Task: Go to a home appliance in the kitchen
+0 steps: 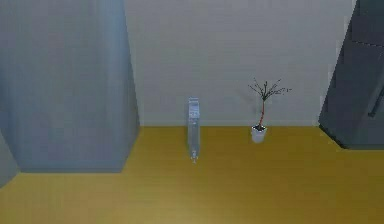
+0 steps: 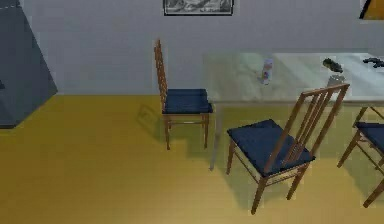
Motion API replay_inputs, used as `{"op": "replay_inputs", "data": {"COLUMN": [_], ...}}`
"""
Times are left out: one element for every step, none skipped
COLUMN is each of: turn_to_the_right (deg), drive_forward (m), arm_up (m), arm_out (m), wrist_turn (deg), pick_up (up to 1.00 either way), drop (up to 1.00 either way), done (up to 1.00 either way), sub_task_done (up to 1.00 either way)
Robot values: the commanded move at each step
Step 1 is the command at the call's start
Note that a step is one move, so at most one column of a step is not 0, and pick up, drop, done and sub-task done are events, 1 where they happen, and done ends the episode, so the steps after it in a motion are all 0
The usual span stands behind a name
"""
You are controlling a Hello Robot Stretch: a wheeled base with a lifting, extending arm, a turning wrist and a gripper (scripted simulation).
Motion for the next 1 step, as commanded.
{"op": "replay_inputs", "data": {"turn_to_the_right": [0.0], "drive_forward": [1.00], "arm_up": [0.00], "arm_out": [0.00], "wrist_turn": [0.0], "pick_up": [0.00], "drop": [0.00], "done": [0.00], "sub_task_done": [0.00]}}
